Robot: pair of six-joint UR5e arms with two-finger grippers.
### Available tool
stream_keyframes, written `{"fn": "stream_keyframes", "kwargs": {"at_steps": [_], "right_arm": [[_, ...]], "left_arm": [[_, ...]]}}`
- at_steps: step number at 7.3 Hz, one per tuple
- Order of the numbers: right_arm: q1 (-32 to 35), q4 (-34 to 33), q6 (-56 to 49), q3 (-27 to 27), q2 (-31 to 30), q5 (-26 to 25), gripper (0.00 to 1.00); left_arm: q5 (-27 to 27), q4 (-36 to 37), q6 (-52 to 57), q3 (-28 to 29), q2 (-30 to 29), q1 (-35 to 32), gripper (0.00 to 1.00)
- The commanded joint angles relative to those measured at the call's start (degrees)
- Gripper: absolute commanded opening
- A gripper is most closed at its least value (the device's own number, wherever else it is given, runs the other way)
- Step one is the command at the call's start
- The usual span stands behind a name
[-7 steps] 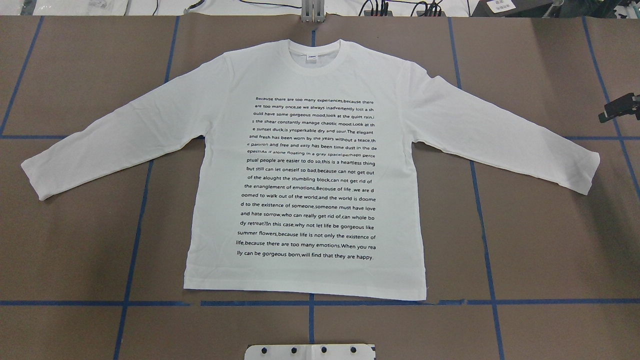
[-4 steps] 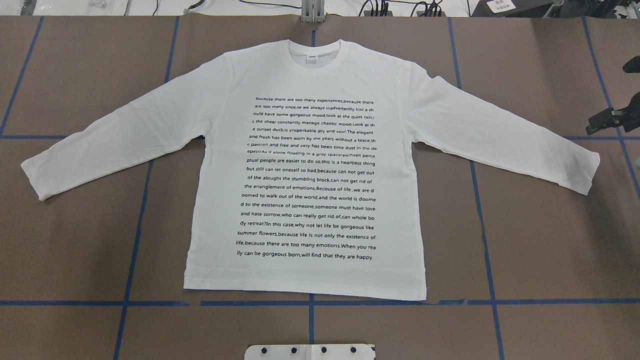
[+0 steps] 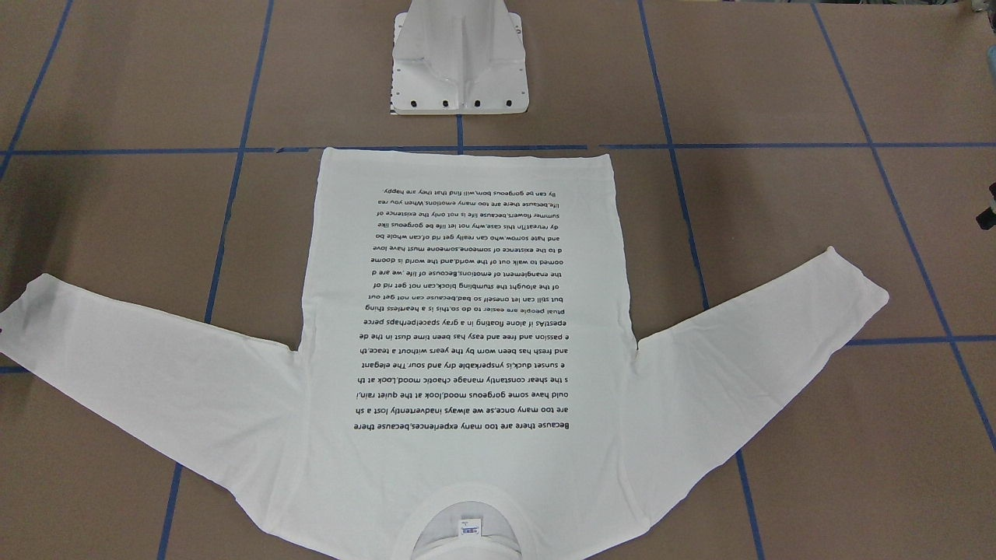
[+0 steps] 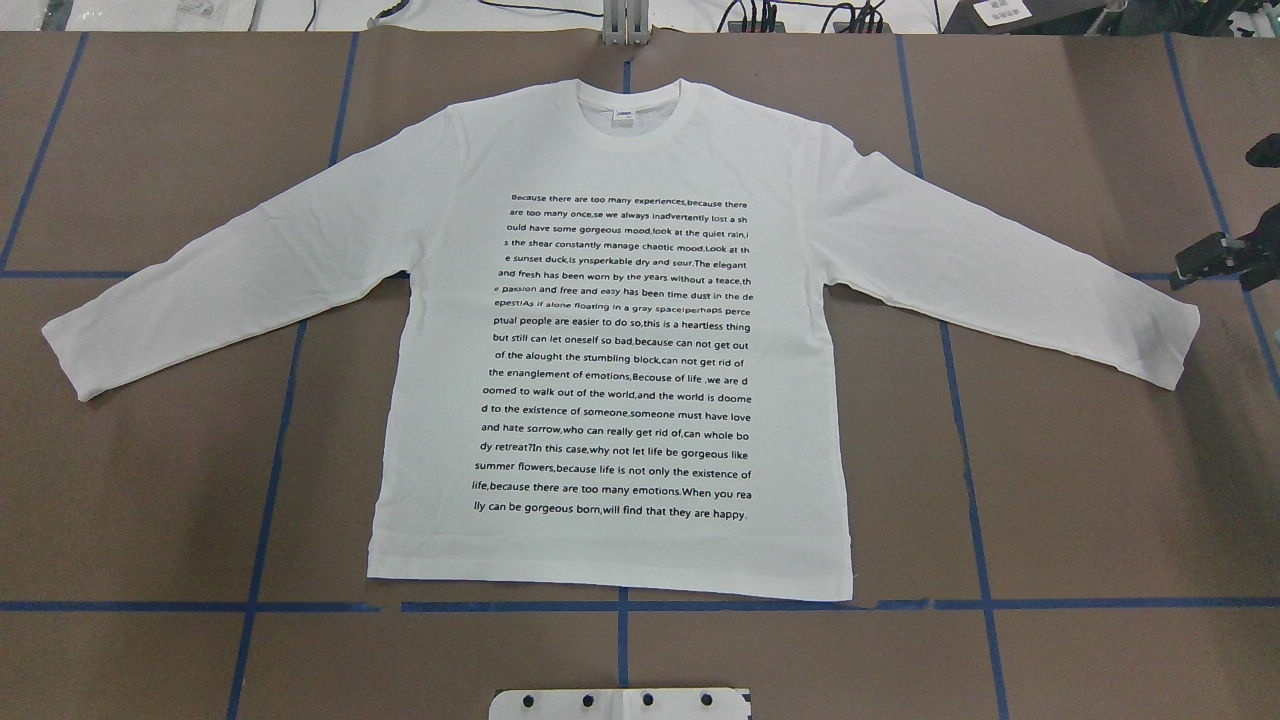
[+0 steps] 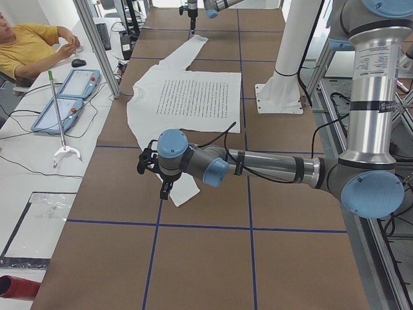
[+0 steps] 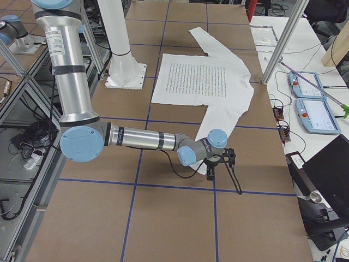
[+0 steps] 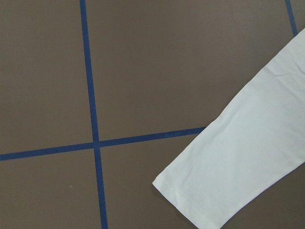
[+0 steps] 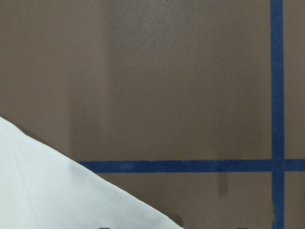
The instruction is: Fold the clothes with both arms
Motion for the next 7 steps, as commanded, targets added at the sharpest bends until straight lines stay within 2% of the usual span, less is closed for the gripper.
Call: {"fn": "stream_keyframes", "kwargs": {"at_steps": [1, 3, 4, 7], "right_arm": [[-0.49, 0.10, 0.16, -0.89, 0.00, 0.32, 0.88], [-0.92, 0.18, 0.16, -1.86, 0.09, 0.32, 0.84], [-0.93, 0.18, 0.16, -2.04, 0.09, 0.40, 0.78], [-1.37, 0.18, 0.25, -3.53, 0.52, 1.10, 0.78]], "left_arm": [[-3.04, -1.11, -0.10, 1.70, 0.30, 0.02, 1.00], [-3.31, -1.37, 0.16, 1.53, 0.30, 0.02, 1.00], [-3.23, -1.37, 0.16, 1.53, 0.30, 0.02, 1.00], [-3.23, -1.37, 0.25, 1.53, 0.30, 0.02, 1.00]]}}
